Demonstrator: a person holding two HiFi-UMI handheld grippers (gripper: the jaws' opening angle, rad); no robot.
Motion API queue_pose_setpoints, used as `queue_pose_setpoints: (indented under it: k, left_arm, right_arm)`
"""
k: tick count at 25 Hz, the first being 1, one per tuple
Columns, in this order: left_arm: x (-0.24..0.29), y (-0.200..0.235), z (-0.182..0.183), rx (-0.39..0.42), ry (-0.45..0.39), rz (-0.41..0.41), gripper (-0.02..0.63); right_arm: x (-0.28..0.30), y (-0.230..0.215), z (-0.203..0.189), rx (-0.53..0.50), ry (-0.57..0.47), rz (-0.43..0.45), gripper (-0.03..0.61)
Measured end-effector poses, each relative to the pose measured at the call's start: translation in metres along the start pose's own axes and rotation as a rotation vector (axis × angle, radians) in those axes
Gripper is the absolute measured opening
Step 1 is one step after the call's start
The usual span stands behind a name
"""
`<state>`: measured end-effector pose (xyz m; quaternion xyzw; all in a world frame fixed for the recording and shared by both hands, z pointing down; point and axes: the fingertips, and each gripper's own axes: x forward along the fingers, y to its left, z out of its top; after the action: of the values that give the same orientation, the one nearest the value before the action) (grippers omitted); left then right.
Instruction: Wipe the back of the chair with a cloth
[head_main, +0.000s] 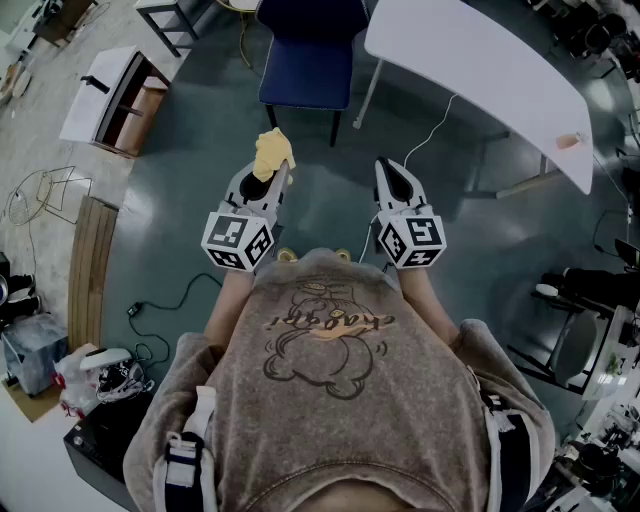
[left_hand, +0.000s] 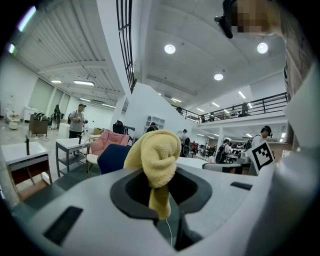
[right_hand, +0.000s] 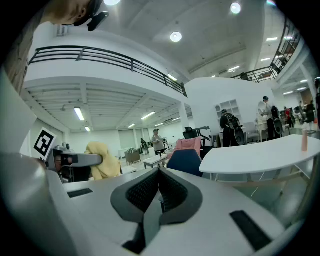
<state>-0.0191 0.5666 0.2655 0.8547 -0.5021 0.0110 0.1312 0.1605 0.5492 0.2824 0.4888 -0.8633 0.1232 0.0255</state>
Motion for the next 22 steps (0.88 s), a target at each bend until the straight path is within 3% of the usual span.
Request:
queue_pose_setpoints:
  k: [10,15,22]
  left_arm:
    - [0.016,-0.016,0.001,0.019,-0.004,0.020,0.072]
    - [0.017,-0.029,-0.009,-0.001,-0.025,0.073,0.072]
    - [0.014,-0.022,-0.004,0.030,-0.049,0.106,0.072]
  right_arm:
    - [-0.013,-0.017,0.013,0.003,-0.049,0.034,0.023]
    - [-0.036,-0.034,-0.011,0.013,-0.038,0.044,0.025]
    - [-0.025,-0.045,-0.021,0.027,-0.021,0.057,0.023]
